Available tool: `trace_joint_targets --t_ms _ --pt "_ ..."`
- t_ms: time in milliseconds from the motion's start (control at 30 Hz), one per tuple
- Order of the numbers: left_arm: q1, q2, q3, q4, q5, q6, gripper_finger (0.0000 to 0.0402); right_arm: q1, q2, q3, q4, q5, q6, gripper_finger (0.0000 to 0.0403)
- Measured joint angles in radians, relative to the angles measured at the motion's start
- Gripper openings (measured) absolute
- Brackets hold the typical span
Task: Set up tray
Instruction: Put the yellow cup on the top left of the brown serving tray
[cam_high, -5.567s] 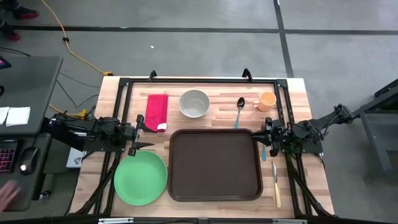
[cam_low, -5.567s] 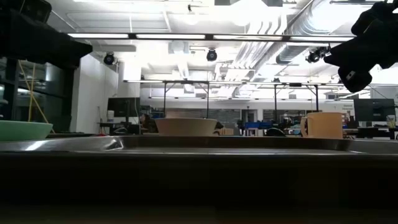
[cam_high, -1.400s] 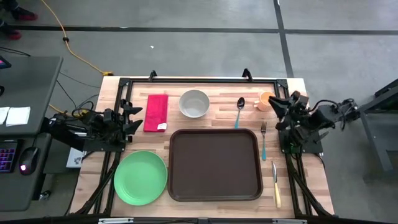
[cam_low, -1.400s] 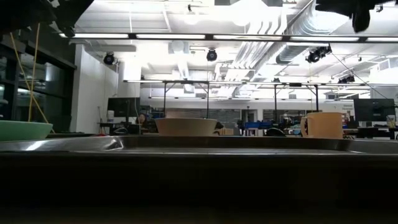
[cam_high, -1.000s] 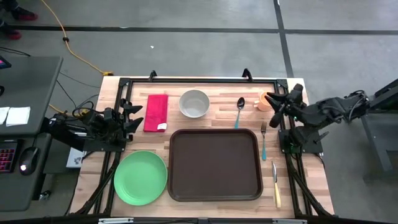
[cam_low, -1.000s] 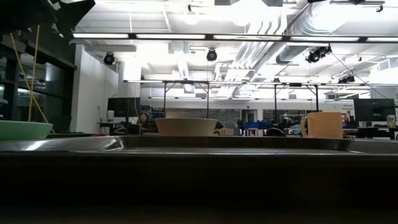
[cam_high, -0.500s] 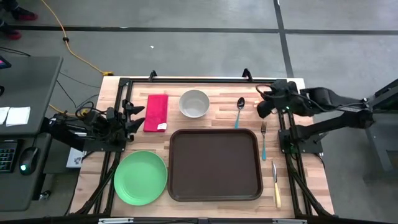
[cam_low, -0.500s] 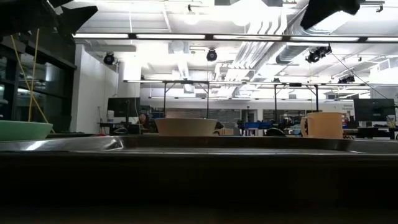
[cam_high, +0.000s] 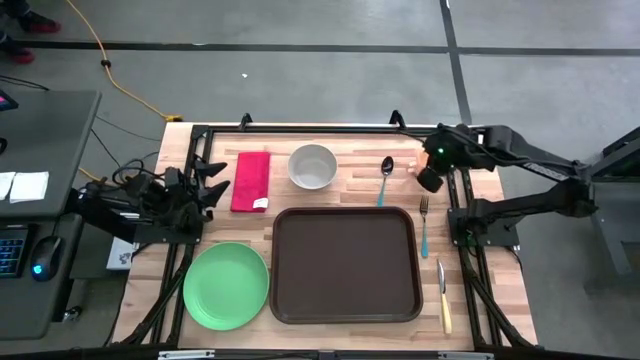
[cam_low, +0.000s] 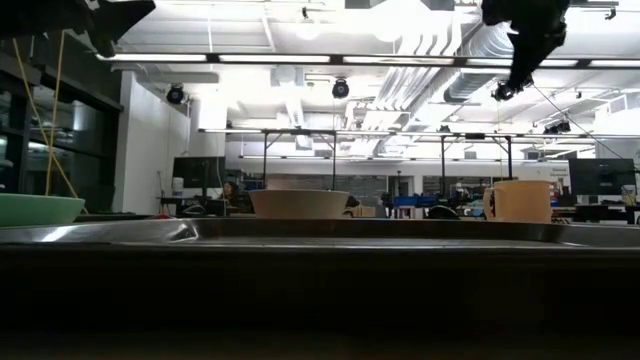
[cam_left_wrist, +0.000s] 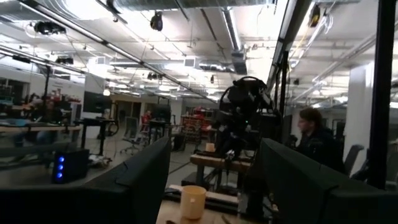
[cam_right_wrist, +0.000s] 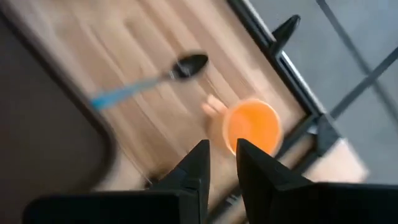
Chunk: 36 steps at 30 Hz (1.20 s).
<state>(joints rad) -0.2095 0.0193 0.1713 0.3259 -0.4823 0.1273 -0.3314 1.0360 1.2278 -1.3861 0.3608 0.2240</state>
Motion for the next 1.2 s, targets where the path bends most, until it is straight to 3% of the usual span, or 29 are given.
trace_joint_targets --t_ms 367,600,767,867,967,1200 --pt "0.000 0.005 0.041 -0.127 -0.025 0.003 0.0282 -0.023 0.005 0.000 -0.106 0.052 -0.474 0.0058" --pt "0.000 0.006 0.041 -0.176 -0.103 0.003 0.0282 -0.023 0.005 -0.010 -0.101 0.014 -0.633 0.0058" --pt "0.000 0.006 0.041 -0.171 -0.114 0.045 0.0282 -0.023 0.005 -0.133 -0.094 0.004 -0.757 0.0058" --pt "0.000 0.006 0.041 -0.167 -0.116 0.050 0.0282 -0.023 0.005 -0.236 -0.055 0.050 -0.829 0.0058" --pt "0.000 0.006 0.041 -0.163 -0.116 0.049 0.0282 -0.023 0.005 -0.332 0.033 0.134 -0.862 0.0058" --pt "0.000 0.006 0.041 -0.159 -0.116 0.048 0.0282 -0.023 0.005 -0.502 0.229 0.151 -0.957 0.0058"
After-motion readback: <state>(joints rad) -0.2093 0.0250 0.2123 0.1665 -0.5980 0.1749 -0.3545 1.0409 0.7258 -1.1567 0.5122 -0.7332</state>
